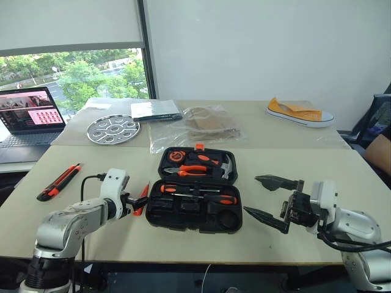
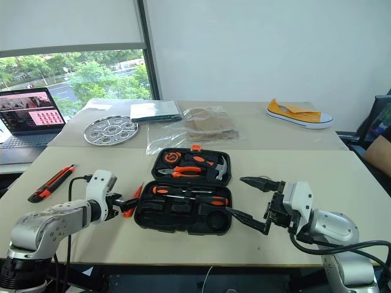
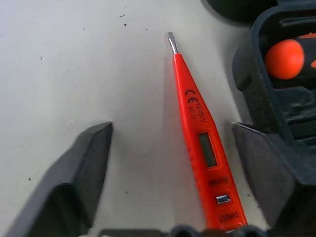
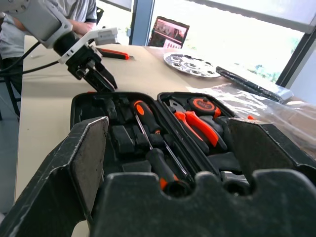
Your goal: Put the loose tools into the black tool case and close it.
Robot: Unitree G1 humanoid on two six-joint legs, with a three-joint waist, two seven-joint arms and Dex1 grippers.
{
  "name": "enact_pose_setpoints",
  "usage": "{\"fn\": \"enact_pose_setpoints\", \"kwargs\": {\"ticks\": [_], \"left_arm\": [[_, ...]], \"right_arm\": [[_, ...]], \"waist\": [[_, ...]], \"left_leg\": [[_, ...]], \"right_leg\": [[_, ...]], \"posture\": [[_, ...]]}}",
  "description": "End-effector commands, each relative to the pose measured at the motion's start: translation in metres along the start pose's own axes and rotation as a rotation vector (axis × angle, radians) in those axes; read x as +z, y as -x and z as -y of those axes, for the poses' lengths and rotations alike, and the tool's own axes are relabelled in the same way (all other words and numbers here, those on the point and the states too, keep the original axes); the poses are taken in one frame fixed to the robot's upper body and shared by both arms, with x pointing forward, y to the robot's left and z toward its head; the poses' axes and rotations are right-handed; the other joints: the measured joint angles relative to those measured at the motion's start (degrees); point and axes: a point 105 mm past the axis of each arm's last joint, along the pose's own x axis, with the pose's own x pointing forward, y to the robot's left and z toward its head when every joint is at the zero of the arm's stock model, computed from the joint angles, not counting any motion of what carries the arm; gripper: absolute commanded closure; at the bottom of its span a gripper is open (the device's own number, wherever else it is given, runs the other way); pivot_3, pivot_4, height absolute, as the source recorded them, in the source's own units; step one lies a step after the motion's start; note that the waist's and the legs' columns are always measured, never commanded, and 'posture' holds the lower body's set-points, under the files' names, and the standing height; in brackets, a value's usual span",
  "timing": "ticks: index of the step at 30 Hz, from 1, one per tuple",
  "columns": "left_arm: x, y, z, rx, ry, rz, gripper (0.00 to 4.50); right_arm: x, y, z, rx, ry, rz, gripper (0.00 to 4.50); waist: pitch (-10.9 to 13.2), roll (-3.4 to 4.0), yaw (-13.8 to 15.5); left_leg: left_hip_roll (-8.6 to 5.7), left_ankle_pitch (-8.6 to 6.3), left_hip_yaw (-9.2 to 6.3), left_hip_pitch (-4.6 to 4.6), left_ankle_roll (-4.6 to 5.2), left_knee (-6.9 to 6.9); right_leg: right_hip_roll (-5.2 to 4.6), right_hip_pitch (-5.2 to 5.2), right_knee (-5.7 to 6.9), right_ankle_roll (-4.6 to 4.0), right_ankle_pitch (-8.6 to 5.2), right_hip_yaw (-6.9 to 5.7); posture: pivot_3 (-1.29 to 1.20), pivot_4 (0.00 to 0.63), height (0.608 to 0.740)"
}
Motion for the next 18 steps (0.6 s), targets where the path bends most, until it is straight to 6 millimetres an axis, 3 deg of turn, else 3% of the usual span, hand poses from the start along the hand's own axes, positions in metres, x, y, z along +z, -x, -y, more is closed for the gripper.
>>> {"fn": "enact_pose_setpoints", "kwargs": {"ticks": [1, 5, 7, 12, 15, 18], "left_arm": [[-0.023, -0.003, 0.006, -0.042, 0.015, -0.091, 2.06], [-0.023, 0.003, -0.007, -0.023, 0.038, -0.076, 3.57], [-0.017, 0.007, -0.014, -0.025, 0.055, -0.037, 4.04], [0.005, 0.022, -0.030, -0.095, 0.033, 0.112, 4.04], [0.034, 0.045, -0.017, -0.358, -0.066, 0.296, 4.04], [0.034, 0.061, 0.001, -0.588, -0.265, 0.302, 4.04]], "right_arm": [[0.013, 0.000, 0.000, -0.009, 0.037, 0.025, 0.00], [0.014, 0.000, -0.001, -0.012, 0.037, 0.026, 0.00], [0.014, 0.000, -0.001, -0.012, 0.037, 0.025, 0.00], [0.012, 0.002, -0.001, -0.011, 0.035, 0.015, 0.00], [0.011, 0.002, -0.001, -0.010, 0.033, 0.010, 0.00], [0.010, 0.003, -0.001, -0.008, 0.033, 0.004, 0.00]], "waist": [[-0.03, 0.05, 0.01], [-0.05, 0.09, -0.03], [-0.05, 0.09, -0.05], [-0.05, 0.09, -0.54], [-0.02, 0.03, -0.64], [-0.01, 0.02, -0.66]], "left_leg": [[0.00, 0.00, 0.00, 0.00, -0.01, 0.00], [0.00, 0.00, 0.01, 0.03, 0.00, 0.00], [0.00, 0.00, 0.00, 0.03, 0.00, 0.00], [0.03, 0.00, 0.01, 0.01, -0.01, 0.00], [0.06, 0.02, 0.01, -0.05, -0.03, 0.00], [0.06, 0.02, 0.02, -0.08, -0.03, 0.00]], "right_leg": [[0.00, 0.00, 0.01, 0.00, 0.00, 0.00], [0.00, 0.02, 0.01, 0.00, 0.00, 0.01], [0.00, 0.01, 0.01, 0.00, 0.00, 0.01], [0.04, -0.02, 0.02, -0.02, -0.01, 0.00], [0.07, -0.07, 0.00, -0.05, -0.03, -0.02], [0.06, -0.07, -0.02, -0.06, -0.03, -0.04]], "posture": [[0.00, 0.150, 0.740], [0.00, 0.150, 0.740], [0.00, 0.150, 0.740], [0.00, 0.150, 0.740], [0.00, 0.150, 0.740], [0.00, 0.150, 0.740]]}}
